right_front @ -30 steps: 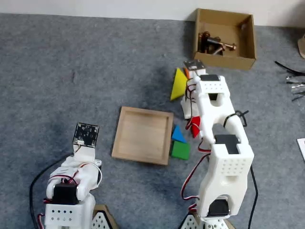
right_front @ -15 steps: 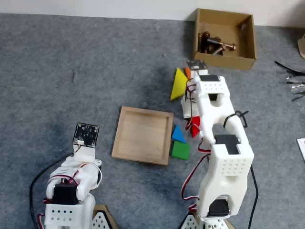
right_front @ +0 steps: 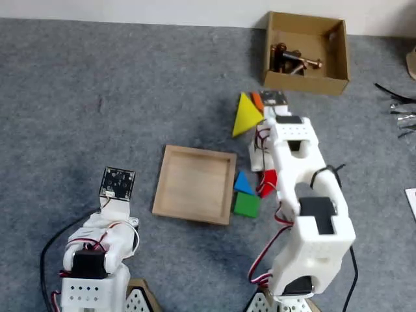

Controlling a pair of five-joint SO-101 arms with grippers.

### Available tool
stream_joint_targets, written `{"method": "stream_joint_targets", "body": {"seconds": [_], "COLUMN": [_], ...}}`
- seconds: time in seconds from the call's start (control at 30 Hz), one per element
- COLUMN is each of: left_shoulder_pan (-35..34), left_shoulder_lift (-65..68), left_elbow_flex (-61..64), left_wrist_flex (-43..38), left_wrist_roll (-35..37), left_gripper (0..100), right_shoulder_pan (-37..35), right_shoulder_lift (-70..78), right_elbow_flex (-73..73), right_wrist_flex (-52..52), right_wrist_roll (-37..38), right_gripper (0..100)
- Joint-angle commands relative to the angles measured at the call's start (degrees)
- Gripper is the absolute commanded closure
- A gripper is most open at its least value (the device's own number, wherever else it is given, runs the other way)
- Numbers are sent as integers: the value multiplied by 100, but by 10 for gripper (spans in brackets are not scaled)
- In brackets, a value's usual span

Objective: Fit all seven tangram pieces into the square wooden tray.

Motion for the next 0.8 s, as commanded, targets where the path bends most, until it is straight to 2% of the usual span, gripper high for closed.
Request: {"method": "stream_joint_targets", "body": {"seconds": [0.0,0.2,0.77], "left_shoulder_pan": [-57,-57,-57], "left_shoulder_lift": [-31,-31,-31], "left_elbow_flex": [110,110,110], "left_wrist_flex": [18,18,18], "left_wrist_roll": [-53,-53,-53], "left_gripper": [995,995,995], "right_shoulder_pan": [66,57,-13], "right_shoulder_lift": [-453,-444,-444], "right_elbow_flex": [259,303,338], "right_wrist_flex": [-171,-303,-31], "right_wrist_roll": [-62,-26,-519], "right_gripper": [734,628,627]}}
